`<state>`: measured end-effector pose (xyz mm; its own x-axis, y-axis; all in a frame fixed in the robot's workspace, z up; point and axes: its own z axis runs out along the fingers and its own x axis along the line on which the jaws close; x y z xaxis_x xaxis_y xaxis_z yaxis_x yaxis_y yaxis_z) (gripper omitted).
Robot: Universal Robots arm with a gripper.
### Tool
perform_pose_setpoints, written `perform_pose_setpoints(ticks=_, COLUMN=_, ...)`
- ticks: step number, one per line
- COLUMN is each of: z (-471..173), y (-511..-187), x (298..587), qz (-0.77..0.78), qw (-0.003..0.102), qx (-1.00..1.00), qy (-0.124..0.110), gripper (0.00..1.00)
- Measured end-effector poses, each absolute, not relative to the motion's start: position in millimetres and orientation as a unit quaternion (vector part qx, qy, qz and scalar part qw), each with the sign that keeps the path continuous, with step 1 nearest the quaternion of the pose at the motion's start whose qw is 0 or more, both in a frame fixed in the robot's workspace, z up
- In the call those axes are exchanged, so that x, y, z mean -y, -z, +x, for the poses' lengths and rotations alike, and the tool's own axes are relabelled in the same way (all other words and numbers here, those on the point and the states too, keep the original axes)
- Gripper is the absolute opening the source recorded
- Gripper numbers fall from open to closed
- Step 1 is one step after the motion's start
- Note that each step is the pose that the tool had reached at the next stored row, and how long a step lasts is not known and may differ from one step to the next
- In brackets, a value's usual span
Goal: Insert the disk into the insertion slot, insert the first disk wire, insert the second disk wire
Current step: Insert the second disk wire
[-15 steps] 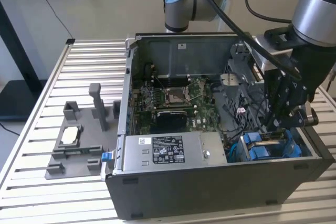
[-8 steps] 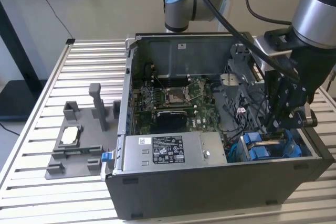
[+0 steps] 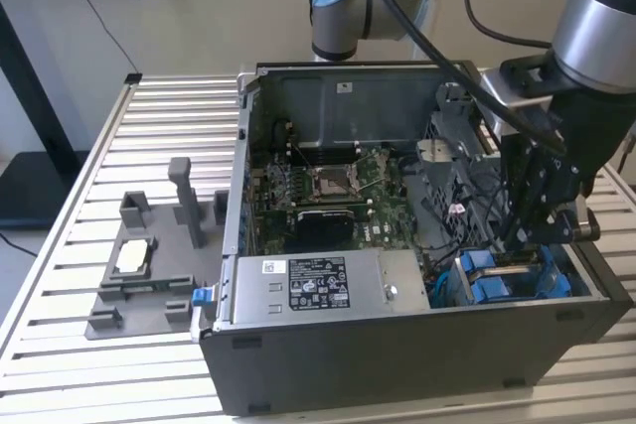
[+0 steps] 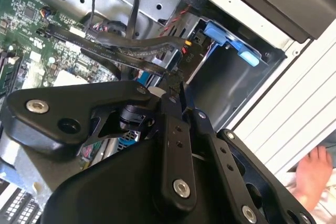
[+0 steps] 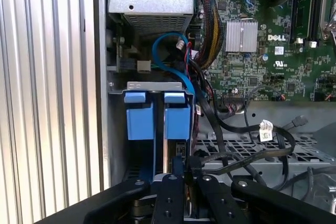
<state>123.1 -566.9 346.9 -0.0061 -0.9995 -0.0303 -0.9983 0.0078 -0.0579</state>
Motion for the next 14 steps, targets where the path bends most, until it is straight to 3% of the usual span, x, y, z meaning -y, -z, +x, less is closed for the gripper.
perform_pose_setpoints(ticks=14, z=123.1, y=-341.4, x=565.9, qz=-0.704, qw=0.031, qx=-0.709, qy=0.010, gripper=0.16)
